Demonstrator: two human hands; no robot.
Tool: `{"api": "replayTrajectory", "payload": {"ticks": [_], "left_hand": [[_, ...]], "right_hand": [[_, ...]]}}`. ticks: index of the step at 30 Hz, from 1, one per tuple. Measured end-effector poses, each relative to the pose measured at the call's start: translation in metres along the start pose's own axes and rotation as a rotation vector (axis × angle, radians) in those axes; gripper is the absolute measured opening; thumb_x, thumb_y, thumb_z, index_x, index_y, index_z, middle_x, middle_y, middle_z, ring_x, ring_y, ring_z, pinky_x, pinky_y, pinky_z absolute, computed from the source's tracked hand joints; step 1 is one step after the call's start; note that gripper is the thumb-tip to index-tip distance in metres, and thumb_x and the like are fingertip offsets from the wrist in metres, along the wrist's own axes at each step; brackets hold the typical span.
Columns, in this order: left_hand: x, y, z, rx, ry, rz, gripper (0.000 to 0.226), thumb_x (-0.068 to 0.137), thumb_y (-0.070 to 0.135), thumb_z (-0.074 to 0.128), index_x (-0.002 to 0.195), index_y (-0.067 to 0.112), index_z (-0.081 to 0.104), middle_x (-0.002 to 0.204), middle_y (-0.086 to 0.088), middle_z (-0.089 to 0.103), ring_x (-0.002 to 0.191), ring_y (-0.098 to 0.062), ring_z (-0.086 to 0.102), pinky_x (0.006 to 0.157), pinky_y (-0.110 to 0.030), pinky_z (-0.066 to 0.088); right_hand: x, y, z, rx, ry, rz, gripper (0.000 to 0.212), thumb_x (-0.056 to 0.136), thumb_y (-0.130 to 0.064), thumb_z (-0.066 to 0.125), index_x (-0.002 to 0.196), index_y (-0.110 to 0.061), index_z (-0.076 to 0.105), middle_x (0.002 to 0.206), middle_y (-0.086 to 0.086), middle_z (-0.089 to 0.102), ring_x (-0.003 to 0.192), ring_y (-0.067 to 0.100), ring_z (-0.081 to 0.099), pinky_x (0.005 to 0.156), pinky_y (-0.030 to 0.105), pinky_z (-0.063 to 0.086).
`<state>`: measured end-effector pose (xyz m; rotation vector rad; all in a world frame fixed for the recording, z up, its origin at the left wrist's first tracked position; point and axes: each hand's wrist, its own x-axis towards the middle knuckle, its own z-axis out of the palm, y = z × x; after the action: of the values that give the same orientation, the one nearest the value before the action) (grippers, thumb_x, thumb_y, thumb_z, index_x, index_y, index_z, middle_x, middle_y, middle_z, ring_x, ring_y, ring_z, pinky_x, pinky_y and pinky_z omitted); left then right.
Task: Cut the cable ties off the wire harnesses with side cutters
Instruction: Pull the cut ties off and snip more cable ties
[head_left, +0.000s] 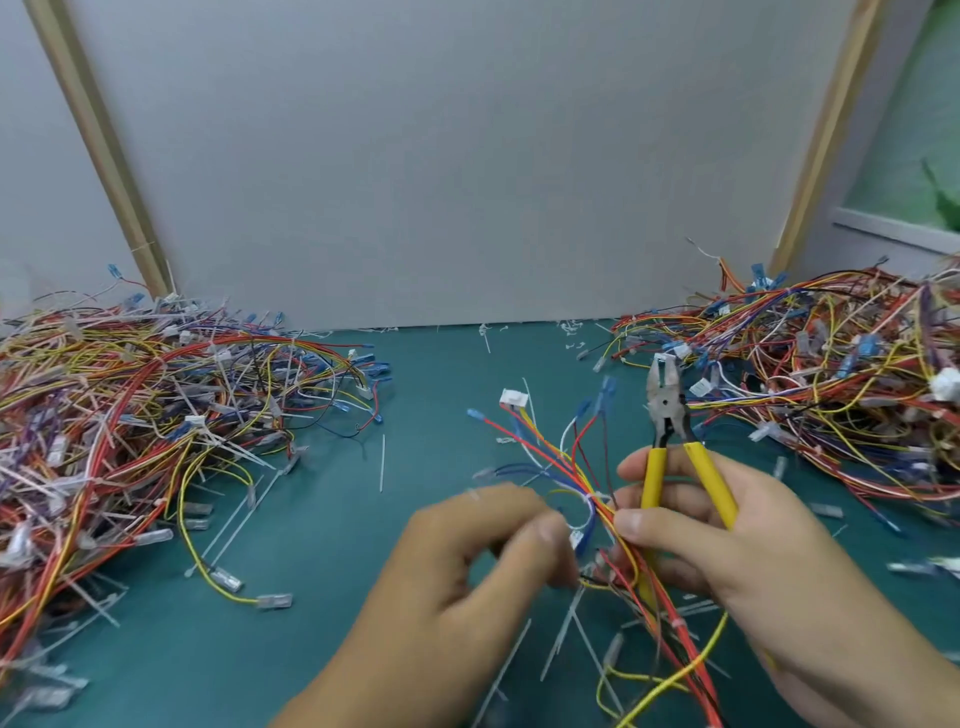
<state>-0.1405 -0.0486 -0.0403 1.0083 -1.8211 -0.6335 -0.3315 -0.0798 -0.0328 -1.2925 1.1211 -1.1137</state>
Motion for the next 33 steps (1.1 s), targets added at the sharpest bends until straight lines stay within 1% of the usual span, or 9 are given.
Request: {"api": "replayTrajectory", "payload": {"ticks": [5,9,12,15,19,23,26,30,33], "left_hand": [[0.003,-0.014,0.002,0.041,0.163,-0.192,0.015,0.093,0.018,0.062,0.094,0.032,0.067,0.091,0.014,0.069,0.090,-0.006,0.064,0.077,-0.023,0.049],[0.002,-0.013,0.003,0.071,0.124,-0.122,0.029,0.085,0.035,0.064,0.114,0.036,0.063,0.113,0.021,0.065,0.114,-0.004,0.057,0.092,-0.021,0.045],[0.001,-0.009,0.002,0.022,0.202,-0.091,0.027,0.081,0.034,0.069,0.107,0.029,0.062,0.104,0.015,0.068,0.107,-0.010,0.062,0.092,-0.027,0.046],[0.001,0.000,0.000,0.133,0.328,-0.011,0.017,0.081,0.044,0.063,0.092,0.031,0.064,0.085,0.009,0.064,0.092,-0.013,0.061,0.075,-0.015,0.041],[0.005,0.005,0.006,-0.180,0.104,-0.197,0.034,0.073,0.056,0.064,0.069,0.022,0.065,0.062,0.012,0.058,0.062,-0.004,0.052,0.059,-0.015,0.037],[0.009,-0.001,0.003,-0.410,0.112,-0.327,0.024,0.072,0.032,0.071,0.061,0.013,0.062,0.056,0.001,0.052,0.054,-0.006,0.044,0.051,-0.011,0.034],[0.008,-0.003,0.000,-0.443,0.121,-0.288,0.021,0.075,0.026,0.066,0.072,0.006,0.069,0.063,-0.005,0.058,0.059,-0.004,0.050,0.056,-0.008,0.039],[0.006,-0.004,0.000,-0.414,0.079,-0.263,0.017,0.079,0.029,0.065,0.089,0.022,0.077,0.078,-0.009,0.068,0.073,-0.005,0.056,0.069,-0.012,0.044],[0.006,-0.004,0.001,-0.410,0.014,-0.268,0.024,0.078,0.034,0.070,0.085,0.011,0.071,0.082,-0.021,0.065,0.078,-0.012,0.054,0.072,-0.021,0.043]], "right_hand": [[-0.005,-0.009,0.001,0.338,-0.067,0.037,0.043,0.049,-0.011,0.076,0.092,-0.009,0.072,0.080,0.020,0.069,0.060,0.030,0.068,0.049,0.032,0.056],[-0.006,-0.012,0.001,0.443,-0.136,0.043,0.042,0.049,-0.010,0.073,0.091,-0.008,0.073,0.076,0.019,0.067,0.059,0.028,0.067,0.048,0.030,0.056],[-0.007,-0.010,0.002,0.452,-0.129,0.006,0.039,0.053,-0.008,0.072,0.092,-0.009,0.072,0.078,0.018,0.067,0.058,0.029,0.066,0.049,0.032,0.056],[-0.009,-0.008,0.006,0.392,-0.092,-0.052,0.034,0.051,-0.010,0.077,0.085,-0.012,0.073,0.082,0.019,0.071,0.059,0.029,0.068,0.051,0.028,0.056],[-0.014,-0.003,0.011,0.163,-0.131,-0.150,0.037,0.059,-0.006,0.089,0.087,-0.025,0.074,0.086,0.009,0.076,0.073,0.016,0.073,0.059,0.020,0.055],[-0.019,-0.001,0.016,0.123,-0.170,-0.219,0.021,0.070,-0.017,0.072,0.090,-0.023,0.072,0.092,0.007,0.077,0.072,0.023,0.074,0.064,0.023,0.058],[-0.020,-0.002,0.016,0.083,-0.108,-0.276,0.020,0.072,-0.017,0.071,0.091,-0.022,0.071,0.095,0.006,0.076,0.071,0.025,0.073,0.065,0.023,0.058],[-0.020,-0.005,0.015,0.011,0.001,-0.320,0.021,0.076,-0.030,0.082,0.092,-0.032,0.070,0.097,0.000,0.075,0.075,0.022,0.075,0.068,0.018,0.056],[-0.018,-0.003,0.016,-0.012,-0.030,-0.319,0.020,0.077,-0.015,0.072,0.090,-0.030,0.069,0.096,-0.001,0.076,0.073,0.020,0.074,0.066,0.019,0.057]]}}
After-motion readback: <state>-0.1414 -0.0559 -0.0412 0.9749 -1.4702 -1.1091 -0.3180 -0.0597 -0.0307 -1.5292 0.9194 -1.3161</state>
